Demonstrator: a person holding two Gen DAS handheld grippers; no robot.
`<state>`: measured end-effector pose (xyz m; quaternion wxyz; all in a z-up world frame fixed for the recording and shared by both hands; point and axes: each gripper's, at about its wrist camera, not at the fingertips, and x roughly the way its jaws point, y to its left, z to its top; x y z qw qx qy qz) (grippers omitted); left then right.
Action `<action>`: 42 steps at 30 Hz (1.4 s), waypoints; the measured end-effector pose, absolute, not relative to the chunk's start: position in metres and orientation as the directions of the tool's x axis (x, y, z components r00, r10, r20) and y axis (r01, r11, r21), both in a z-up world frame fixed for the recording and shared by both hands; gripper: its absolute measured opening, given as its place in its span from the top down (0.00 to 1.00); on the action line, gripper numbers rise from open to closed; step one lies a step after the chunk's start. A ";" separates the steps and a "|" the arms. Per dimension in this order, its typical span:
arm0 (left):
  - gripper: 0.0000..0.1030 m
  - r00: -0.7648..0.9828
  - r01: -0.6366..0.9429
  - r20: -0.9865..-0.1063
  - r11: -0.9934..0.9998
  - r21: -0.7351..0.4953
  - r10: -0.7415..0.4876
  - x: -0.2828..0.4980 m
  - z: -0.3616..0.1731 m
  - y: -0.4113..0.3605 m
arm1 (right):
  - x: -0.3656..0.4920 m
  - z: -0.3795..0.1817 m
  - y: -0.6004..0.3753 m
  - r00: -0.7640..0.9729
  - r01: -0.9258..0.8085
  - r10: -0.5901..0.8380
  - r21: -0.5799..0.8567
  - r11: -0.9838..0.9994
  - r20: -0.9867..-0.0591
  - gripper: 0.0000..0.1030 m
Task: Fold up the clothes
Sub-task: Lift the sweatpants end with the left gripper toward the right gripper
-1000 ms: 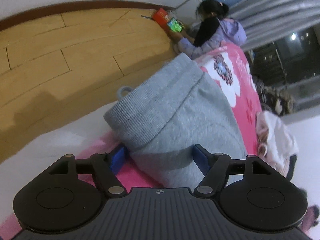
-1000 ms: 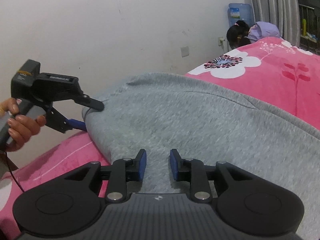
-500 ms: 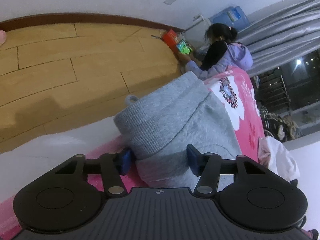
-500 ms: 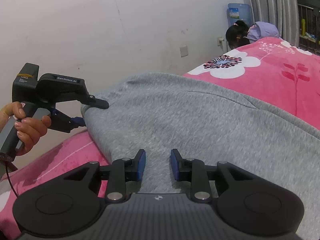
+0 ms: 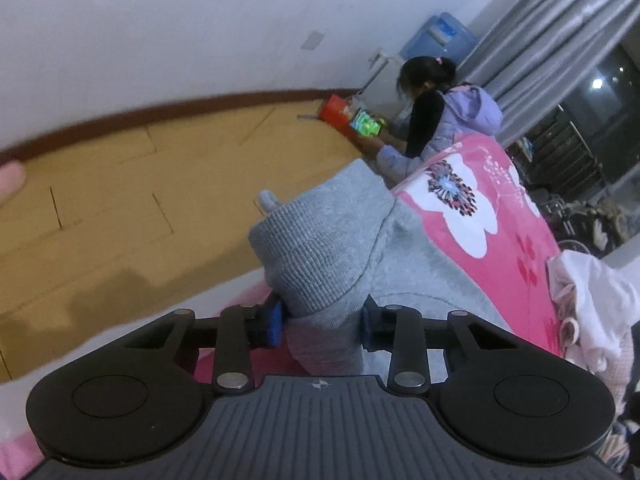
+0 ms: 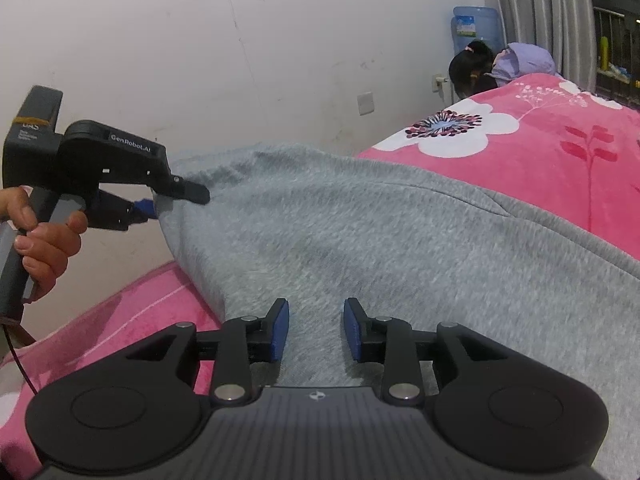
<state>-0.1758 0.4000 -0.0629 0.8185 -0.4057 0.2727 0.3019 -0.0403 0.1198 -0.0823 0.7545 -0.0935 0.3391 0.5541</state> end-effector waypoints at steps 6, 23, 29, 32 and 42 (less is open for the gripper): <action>0.69 0.694 -0.690 -0.651 0.544 -0.478 0.308 -0.172 -0.041 0.388 | -0.032 -0.080 0.108 0.161 -0.867 0.794 0.302 0.398 -0.586 0.67; 0.71 0.800 -0.534 -0.513 0.761 -0.369 0.313 -0.141 0.008 0.337 | 0.014 -0.078 0.048 0.226 -0.652 0.851 0.576 0.494 -0.474 0.67; 0.71 0.860 -0.394 -0.450 0.873 -0.286 0.240 -0.115 0.022 0.297 | 0.034 -0.081 -0.005 0.312 -0.524 0.841 0.659 0.540 -0.442 0.64; 0.71 0.880 -0.314 -0.436 0.919 -0.239 0.187 -0.101 0.019 0.273 | 0.043 -0.081 -0.037 0.370 -0.447 0.827 0.699 0.558 -0.424 0.64; 0.72 0.865 0.052 -0.501 0.998 0.026 -0.032 -0.062 -0.025 0.172 | 0.048 -0.092 -0.112 0.478 -0.271 0.768 0.760 0.590 -0.426 0.64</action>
